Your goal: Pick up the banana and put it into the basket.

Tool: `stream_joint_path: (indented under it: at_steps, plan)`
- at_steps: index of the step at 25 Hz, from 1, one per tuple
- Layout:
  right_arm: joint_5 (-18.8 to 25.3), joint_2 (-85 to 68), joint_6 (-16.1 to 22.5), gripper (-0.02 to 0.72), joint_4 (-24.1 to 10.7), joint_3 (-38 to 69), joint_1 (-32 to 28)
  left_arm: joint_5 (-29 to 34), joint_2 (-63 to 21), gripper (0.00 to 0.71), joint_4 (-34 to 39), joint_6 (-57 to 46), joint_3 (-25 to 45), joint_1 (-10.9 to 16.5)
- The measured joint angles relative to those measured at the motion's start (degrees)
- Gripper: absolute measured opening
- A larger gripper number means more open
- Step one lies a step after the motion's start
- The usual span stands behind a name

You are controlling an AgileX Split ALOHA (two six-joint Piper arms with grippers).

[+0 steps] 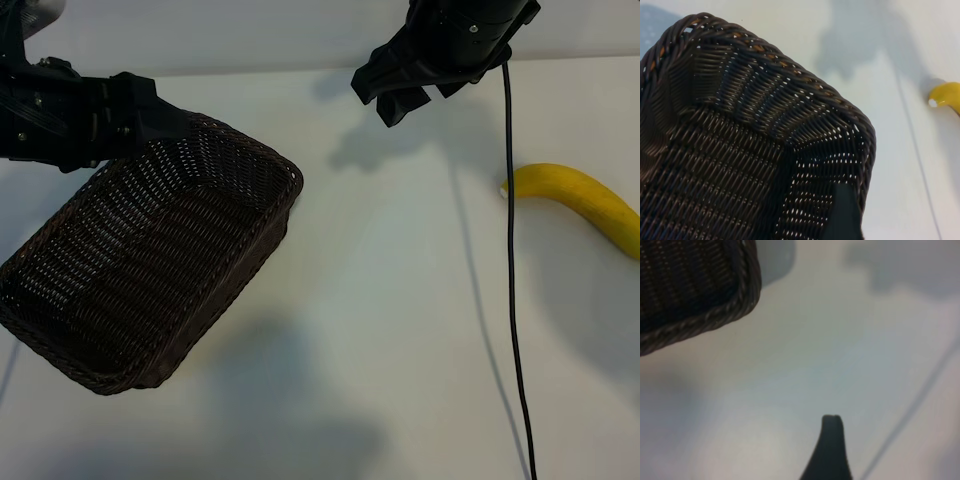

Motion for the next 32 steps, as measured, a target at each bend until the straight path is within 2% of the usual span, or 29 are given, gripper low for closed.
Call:
stream_joint_path:
  at_steps: [20, 32]
  plan:
    - [-0.8, 0.0, 0.0, 0.594, 0.0, 0.0, 0.0, -0.2, 0.0, 0.588, 0.0, 0.1, 0.0, 0.0]
    - [-0.8, 0.0, 0.1, 0.594, 0.0, 0.0, 0.0, -6.6, 0.0, 0.588, -2.0, -0.2, 0.0, 0.1]
